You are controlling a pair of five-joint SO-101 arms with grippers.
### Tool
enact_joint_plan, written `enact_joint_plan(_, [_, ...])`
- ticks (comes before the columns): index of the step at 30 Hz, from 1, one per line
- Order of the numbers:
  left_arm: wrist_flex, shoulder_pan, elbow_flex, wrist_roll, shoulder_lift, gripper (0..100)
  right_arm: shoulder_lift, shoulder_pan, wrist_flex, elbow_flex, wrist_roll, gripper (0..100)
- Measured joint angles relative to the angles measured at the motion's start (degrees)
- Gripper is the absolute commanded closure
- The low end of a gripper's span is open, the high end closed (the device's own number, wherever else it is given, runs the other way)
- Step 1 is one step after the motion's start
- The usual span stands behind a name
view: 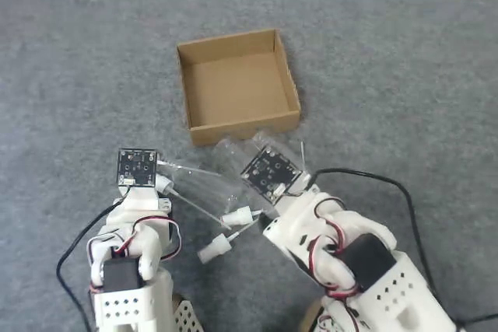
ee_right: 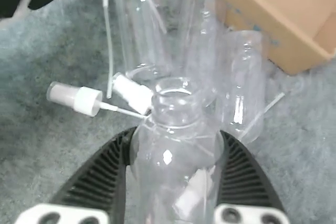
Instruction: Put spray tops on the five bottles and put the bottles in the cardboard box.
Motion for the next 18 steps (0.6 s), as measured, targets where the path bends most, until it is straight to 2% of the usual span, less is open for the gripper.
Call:
enact_joint_plan(7, [0.0,0.0,0.0,0.0,0.0,99,-0.3,4.5,-0.6,0.0,0.0,88.1])
enact_joint_plan(18, [0.0,0.0,0.0,0.0,0.0,99,-0.3,4.7,-1.0,0.0,0.0,88.1])
